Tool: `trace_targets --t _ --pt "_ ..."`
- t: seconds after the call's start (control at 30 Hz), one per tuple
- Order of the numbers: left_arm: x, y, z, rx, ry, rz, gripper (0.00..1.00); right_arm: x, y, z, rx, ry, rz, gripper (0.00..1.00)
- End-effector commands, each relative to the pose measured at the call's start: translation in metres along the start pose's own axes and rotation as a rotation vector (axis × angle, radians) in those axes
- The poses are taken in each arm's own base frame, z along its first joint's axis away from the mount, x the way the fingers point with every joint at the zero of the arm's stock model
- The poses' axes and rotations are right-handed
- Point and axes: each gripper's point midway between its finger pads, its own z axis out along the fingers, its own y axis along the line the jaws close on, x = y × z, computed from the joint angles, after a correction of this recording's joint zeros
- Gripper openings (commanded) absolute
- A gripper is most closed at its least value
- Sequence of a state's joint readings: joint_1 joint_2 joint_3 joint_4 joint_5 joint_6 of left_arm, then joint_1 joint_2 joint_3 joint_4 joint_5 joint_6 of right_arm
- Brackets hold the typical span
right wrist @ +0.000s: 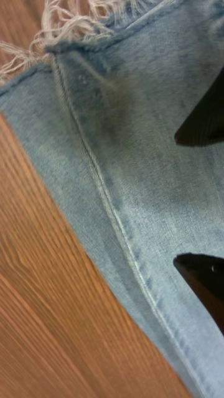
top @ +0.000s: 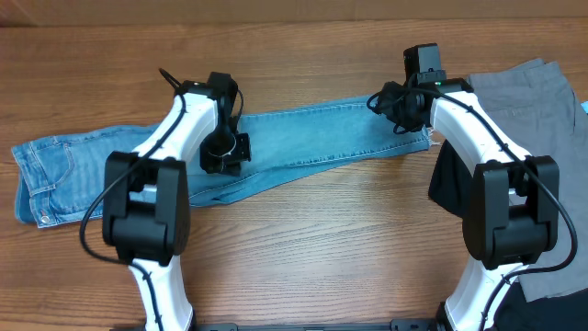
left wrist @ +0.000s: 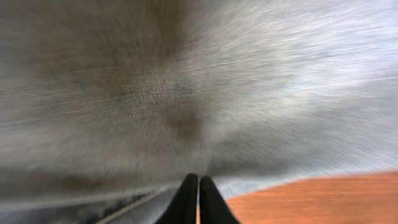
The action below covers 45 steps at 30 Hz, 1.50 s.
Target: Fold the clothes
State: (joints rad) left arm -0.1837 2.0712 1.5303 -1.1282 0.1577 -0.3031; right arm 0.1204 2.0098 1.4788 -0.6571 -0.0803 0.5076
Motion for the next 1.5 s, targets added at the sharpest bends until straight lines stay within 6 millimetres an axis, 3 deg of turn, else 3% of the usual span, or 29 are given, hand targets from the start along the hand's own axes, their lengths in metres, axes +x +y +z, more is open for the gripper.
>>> trace_targets --t 0.0,0.07,0.13,0.17,0.23,0.3,0.33,0.37,0.4,0.43,0.57,0.67,0.93,1.13,1.47 --pt "-0.002 -0.005 -0.027 0.012 -0.083 0.042 0.18 -0.004 0.007 -0.008 -0.014 0.001 -0.014 0.46" --pt "-0.002 -0.006 -0.028 0.013 -0.086 0.042 0.22 0.004 0.006 -0.011 -0.010 0.040 -0.010 0.29" --pt "-0.002 -0.006 -0.027 0.014 -0.085 0.042 0.55 0.011 0.006 -0.014 -0.014 0.072 -0.007 0.21" --pt "-0.003 -0.006 -0.027 0.014 -0.086 0.042 0.66 0.014 0.006 -0.014 -0.014 0.082 -0.006 0.20" --pt "-0.003 -0.009 -0.027 0.028 -0.086 0.045 0.70 0.019 0.006 -0.014 -0.022 0.108 -0.007 0.16" --pt "-0.001 -0.016 -0.027 0.068 -0.074 0.047 0.63 0.025 0.005 -0.012 -0.024 0.132 -0.015 0.15" --pt "0.001 -0.021 -0.027 0.096 -0.063 0.049 0.53 0.029 0.003 -0.010 -0.019 0.143 -0.014 0.15" --pt "0.003 -0.026 -0.026 0.118 -0.056 0.054 0.34 0.033 0.001 -0.008 -0.011 0.155 -0.013 0.15" --pt "0.004 -0.031 -0.025 0.135 -0.054 0.062 0.22 0.036 -0.001 -0.007 -0.005 0.163 -0.012 0.15" --pt "0.004 -0.035 -0.024 0.145 -0.055 0.066 0.19 0.038 -0.003 -0.005 -0.001 0.170 -0.011 0.15" --pt "-0.001 -0.047 -0.017 0.140 -0.100 0.103 0.19 0.041 -0.008 -0.002 0.016 0.174 -0.010 0.15" --pt "-0.007 -0.037 -0.010 0.073 -0.133 0.066 0.13 0.039 -0.007 0.001 0.007 0.161 -0.012 0.16" --pt "0.005 -0.023 0.018 0.045 -0.087 0.032 0.15 0.054 -0.019 0.023 0.032 0.199 0.002 0.14" --pt "0.012 0.000 0.036 -0.054 -0.086 0.002 0.17 0.063 -0.030 0.039 0.067 0.234 0.010 0.06" --pt "0.035 0.046 0.047 -0.182 -0.010 -0.088 0.16 0.055 -0.057 0.039 0.174 0.204 0.032 0.04"
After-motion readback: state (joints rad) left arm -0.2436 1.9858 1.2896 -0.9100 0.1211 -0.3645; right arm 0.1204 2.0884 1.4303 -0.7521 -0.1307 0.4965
